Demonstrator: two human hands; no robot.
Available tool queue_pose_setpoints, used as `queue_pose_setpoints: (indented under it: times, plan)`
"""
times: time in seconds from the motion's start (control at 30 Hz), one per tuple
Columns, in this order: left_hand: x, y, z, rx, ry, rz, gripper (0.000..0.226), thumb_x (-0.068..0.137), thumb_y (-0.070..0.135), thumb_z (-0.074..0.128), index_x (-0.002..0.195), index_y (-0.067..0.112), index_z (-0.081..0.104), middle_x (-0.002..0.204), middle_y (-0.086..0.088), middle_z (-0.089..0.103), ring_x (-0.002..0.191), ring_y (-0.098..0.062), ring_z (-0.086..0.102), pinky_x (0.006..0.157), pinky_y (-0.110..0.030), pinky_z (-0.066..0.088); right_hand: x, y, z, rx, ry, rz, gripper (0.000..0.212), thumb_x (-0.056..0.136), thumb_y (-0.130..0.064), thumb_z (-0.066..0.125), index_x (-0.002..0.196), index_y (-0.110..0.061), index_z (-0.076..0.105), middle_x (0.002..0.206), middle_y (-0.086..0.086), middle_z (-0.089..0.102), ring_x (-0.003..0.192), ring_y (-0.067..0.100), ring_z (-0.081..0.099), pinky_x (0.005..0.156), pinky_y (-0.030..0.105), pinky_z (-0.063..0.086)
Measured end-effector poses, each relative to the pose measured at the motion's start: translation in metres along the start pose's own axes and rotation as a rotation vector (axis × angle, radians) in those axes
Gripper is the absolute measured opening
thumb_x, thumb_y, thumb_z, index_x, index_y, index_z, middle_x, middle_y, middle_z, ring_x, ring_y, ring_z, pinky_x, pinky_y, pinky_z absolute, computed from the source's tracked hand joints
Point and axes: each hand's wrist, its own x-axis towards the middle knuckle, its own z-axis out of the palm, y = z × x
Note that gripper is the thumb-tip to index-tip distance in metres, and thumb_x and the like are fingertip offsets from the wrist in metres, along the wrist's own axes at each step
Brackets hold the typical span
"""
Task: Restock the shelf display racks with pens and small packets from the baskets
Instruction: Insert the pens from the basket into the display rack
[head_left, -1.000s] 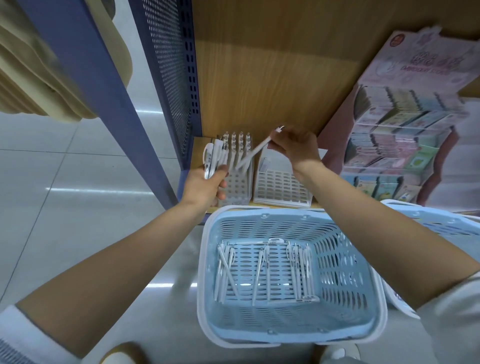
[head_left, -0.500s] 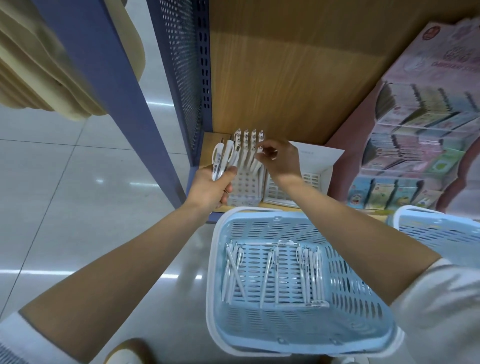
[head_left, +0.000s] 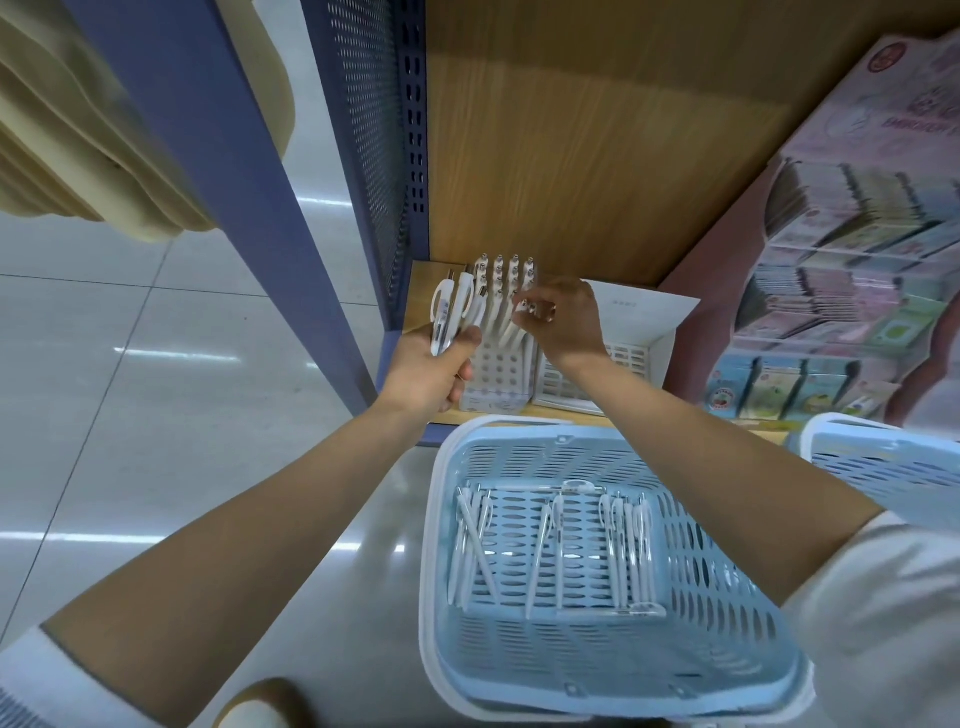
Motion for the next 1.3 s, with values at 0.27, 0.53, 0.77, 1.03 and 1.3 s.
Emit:
queue_pose_setpoints:
  times: [0.27, 0.53, 0.77, 1.03, 1.3]
  plan:
    - [0.002, -0.004, -0.001, -0.005, -0.021, 0.003, 0.016, 0.096, 0.029, 0.059, 0.098, 0.014, 0.062, 0.059, -0.001, 0.052, 0.039, -0.010, 0.037, 0.036, -0.018, 0.029, 0.000, 0.006, 0.009, 0.014, -0.053, 0.047, 0.021, 0.077, -0.019, 0.076, 0.098, -0.017, 0.075, 0.107, 0.010, 0.058, 0.108, 0.024, 0.048, 0.092, 0.026, 0.033]
    - [0.002, -0.001, 0.001, 0.005, -0.024, 0.014, 0.020, 0.096, 0.029, 0.058, 0.102, 0.010, 0.063, 0.061, -0.002, 0.055, 0.038, -0.011, 0.039, 0.037, -0.020, 0.028, -0.006, 0.000, 0.000, 0.141, 0.084, 0.041, 0.009, 0.082, -0.028, 0.071, 0.090, -0.024, 0.071, 0.090, 0.000, 0.059, 0.095, 0.017, 0.053, 0.087, 0.031, 0.042]
    - [-0.007, 0.007, 0.010, 0.019, -0.061, 0.060, 0.015, 0.100, 0.031, 0.052, 0.091, 0.024, 0.062, 0.069, -0.008, 0.062, 0.039, -0.014, 0.044, 0.037, -0.020, 0.029, -0.022, -0.028, -0.028, 0.826, -0.444, 0.208, 0.026, 0.094, -0.026, 0.057, 0.094, -0.002, 0.068, 0.080, 0.009, 0.071, 0.077, 0.017, 0.068, 0.070, 0.024, 0.050]
    - [-0.015, 0.005, -0.005, 0.031, -0.037, 0.029, 0.025, 0.099, 0.029, 0.054, 0.100, 0.006, 0.064, 0.064, -0.005, 0.058, 0.037, -0.012, 0.041, 0.033, -0.017, 0.027, 0.001, -0.021, -0.067, 1.000, -0.018, 0.266, 0.021, 0.093, -0.014, 0.060, 0.073, -0.010, 0.067, 0.067, 0.003, 0.068, 0.068, 0.018, 0.065, 0.069, 0.028, 0.053]
    - [-0.023, 0.005, -0.011, 0.118, -0.034, 0.024, 0.016, 0.098, 0.023, 0.056, 0.086, 0.012, 0.058, 0.059, -0.002, 0.047, 0.041, -0.011, 0.035, 0.034, -0.016, 0.029, 0.002, -0.016, -0.025, 0.464, 0.088, 0.140, 0.008, 0.086, -0.018, 0.068, 0.078, -0.017, 0.065, 0.079, 0.007, 0.070, 0.076, 0.017, 0.068, 0.076, 0.032, 0.054]
